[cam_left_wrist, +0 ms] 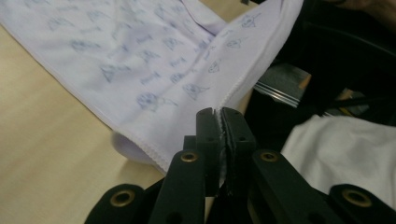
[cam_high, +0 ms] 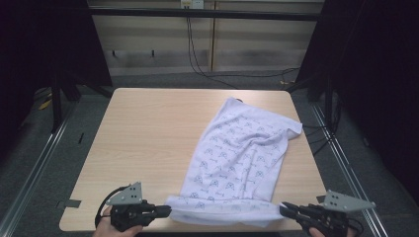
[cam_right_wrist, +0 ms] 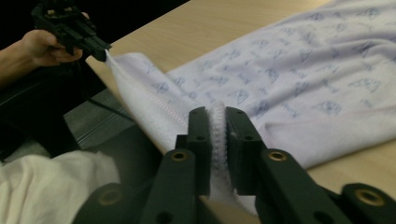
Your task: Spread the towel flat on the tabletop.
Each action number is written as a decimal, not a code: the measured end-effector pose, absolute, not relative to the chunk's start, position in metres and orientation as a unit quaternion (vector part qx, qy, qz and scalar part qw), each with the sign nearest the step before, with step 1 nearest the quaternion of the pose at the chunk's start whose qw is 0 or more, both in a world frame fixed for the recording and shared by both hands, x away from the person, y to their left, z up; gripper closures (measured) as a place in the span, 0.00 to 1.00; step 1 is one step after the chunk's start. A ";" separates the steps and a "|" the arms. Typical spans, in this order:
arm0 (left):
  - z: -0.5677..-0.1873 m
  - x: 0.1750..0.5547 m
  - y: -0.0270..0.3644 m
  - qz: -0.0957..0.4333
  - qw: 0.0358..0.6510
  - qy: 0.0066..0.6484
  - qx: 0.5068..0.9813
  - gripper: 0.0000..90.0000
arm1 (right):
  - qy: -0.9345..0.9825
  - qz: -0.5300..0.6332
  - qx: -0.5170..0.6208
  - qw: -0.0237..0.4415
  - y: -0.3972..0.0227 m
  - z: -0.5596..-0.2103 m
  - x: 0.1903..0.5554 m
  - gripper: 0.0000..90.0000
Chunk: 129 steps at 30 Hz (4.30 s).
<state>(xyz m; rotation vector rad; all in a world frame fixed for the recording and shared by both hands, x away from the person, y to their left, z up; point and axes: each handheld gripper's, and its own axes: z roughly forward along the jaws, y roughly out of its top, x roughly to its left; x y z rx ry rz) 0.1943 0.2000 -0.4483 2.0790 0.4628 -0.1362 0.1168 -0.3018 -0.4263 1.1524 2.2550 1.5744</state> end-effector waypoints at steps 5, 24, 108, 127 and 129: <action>-0.449 0.178 0.202 -0.074 0.480 0.160 0.859 0.86 | 0.748 0.536 0.385 0.075 -0.311 -0.426 0.109 0.66; -0.474 0.305 0.143 -0.048 0.461 0.252 0.850 0.81 | 0.833 0.375 0.405 0.044 -0.250 -0.478 0.215 0.67; -0.504 0.318 0.186 0.072 0.407 0.342 0.844 0.55 | 0.830 0.304 0.447 0.134 -0.254 -0.492 0.282 0.85; -0.492 0.249 0.171 0.023 0.365 0.252 0.896 0.57 | 0.859 0.317 0.401 0.029 -0.273 -0.485 0.191 0.79; -0.491 0.247 0.176 0.018 0.363 0.250 0.897 0.64 | 0.853 0.339 0.395 0.032 -0.274 -0.483 0.193 0.78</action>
